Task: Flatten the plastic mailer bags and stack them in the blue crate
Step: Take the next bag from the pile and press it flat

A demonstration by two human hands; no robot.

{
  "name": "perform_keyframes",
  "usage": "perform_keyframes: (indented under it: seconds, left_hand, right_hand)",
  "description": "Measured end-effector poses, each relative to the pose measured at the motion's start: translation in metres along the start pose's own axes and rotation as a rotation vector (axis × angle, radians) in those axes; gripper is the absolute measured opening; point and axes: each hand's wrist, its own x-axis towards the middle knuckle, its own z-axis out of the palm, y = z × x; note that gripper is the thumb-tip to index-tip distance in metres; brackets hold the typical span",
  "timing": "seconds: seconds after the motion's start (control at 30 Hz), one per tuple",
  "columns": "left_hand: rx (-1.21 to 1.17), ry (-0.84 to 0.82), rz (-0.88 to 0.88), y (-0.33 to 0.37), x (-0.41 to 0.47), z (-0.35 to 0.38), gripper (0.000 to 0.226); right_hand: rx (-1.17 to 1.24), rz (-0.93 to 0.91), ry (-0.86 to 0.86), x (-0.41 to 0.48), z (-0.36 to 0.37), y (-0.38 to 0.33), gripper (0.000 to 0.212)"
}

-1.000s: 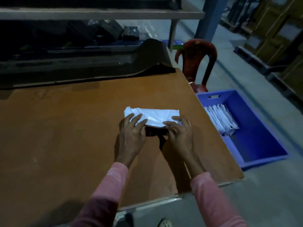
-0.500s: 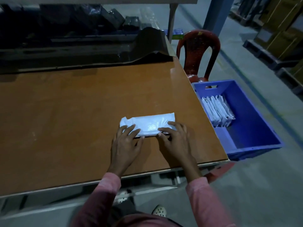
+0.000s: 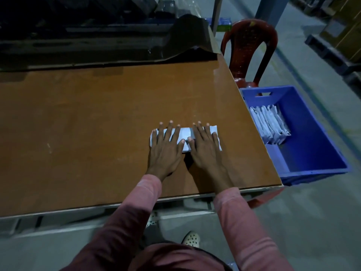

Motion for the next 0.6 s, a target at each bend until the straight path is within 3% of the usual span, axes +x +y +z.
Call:
perform_keyframes:
  seconds: [0.23,0.6]
  left_hand:
    - [0.05,-0.011,-0.004,-0.005,-0.001,0.014,0.061]
    - [0.019,-0.05,-0.027,-0.005,-0.005,0.025,0.063]
  right_hand:
    - [-0.178,0.002,-0.012,-0.003,0.011,0.004,0.058]
    - [-0.201,0.019,-0.044,-0.005,0.021,0.008,0.061]
